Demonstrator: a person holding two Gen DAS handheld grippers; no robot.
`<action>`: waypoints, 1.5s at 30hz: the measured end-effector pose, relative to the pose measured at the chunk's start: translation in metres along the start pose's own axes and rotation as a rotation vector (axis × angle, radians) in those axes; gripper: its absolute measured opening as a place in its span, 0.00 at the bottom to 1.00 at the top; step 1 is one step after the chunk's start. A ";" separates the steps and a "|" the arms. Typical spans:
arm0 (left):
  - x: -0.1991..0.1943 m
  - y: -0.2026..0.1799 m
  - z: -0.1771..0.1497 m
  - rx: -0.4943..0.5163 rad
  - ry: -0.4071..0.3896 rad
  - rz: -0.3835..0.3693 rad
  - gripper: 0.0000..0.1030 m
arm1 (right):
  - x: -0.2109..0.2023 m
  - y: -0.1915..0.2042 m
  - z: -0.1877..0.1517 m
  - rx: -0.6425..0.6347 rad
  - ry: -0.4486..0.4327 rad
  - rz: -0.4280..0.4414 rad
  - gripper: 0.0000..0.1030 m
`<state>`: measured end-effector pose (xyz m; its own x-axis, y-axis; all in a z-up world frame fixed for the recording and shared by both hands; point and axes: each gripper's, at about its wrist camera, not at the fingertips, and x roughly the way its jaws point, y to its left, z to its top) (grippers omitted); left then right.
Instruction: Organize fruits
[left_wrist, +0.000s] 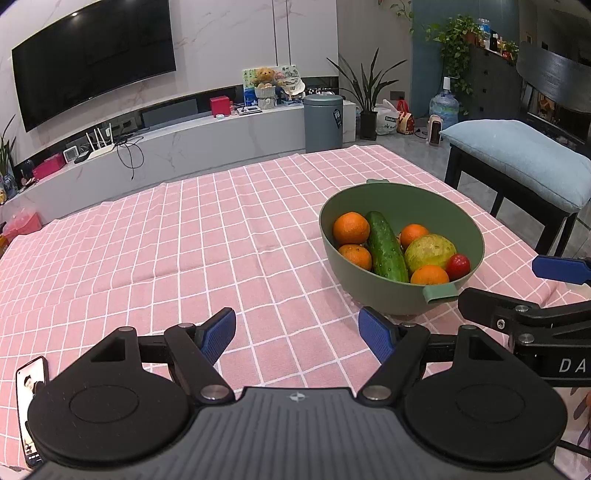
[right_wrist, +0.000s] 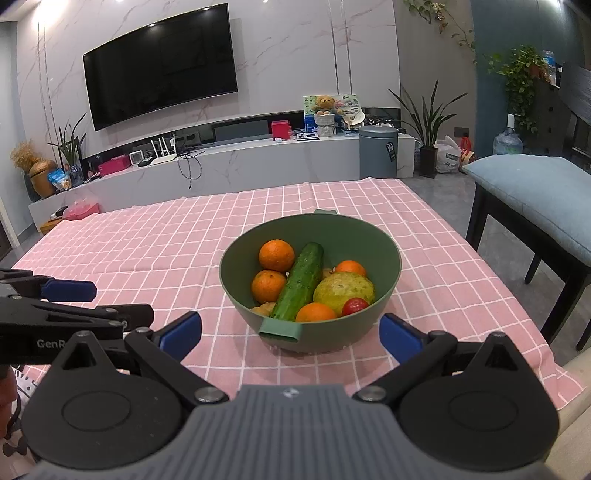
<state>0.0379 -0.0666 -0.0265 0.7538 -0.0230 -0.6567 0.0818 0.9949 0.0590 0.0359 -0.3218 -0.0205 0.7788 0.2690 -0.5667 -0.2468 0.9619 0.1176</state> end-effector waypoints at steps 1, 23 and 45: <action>-0.001 0.000 0.000 0.001 0.001 -0.001 0.86 | 0.000 0.000 0.000 0.000 -0.001 0.000 0.95; -0.005 0.000 0.001 0.002 -0.008 0.004 0.86 | -0.002 -0.001 0.001 -0.003 -0.004 0.006 0.95; -0.005 0.000 0.001 0.002 -0.010 0.004 0.86 | -0.002 -0.001 0.000 -0.004 -0.004 0.006 0.95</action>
<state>0.0346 -0.0665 -0.0225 0.7607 -0.0196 -0.6488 0.0796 0.9948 0.0633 0.0345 -0.3230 -0.0194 0.7796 0.2749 -0.5628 -0.2535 0.9601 0.1178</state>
